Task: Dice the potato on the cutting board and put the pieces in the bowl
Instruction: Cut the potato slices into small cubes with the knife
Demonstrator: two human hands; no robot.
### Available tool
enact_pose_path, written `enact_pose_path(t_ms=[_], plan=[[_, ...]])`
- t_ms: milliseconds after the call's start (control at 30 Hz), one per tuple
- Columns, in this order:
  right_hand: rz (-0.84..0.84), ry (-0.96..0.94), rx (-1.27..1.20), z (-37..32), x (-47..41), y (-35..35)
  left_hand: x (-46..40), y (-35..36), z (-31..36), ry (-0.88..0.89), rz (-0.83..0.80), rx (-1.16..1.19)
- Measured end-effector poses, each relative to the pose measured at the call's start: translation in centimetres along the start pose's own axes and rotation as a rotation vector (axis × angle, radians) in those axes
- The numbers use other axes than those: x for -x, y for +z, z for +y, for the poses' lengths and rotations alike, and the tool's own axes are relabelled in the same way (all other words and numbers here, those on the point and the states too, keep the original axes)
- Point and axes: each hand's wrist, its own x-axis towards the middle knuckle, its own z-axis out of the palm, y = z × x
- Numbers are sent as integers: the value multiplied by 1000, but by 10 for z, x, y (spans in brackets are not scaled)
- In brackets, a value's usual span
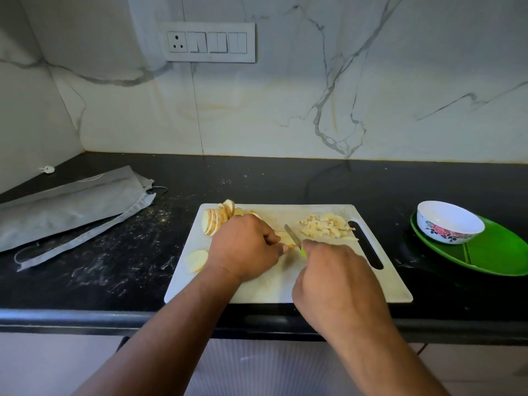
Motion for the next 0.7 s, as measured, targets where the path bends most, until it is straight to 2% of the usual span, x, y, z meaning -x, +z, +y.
enact_pose_path(t_ms=[167, 367, 567, 700], plan=[[-64, -14, 9, 6, 20, 5, -2, 0, -2, 15, -4, -15], [-170, 28, -22, 12, 48, -28, -4, 0, -2, 25, -20, -24], [-6, 12, 85, -1, 17, -12, 0, -1, -4, -1, -25, 38], [-18, 26, 30, -9, -1, 8, 0, -3, -5, -17, -28, 84]])
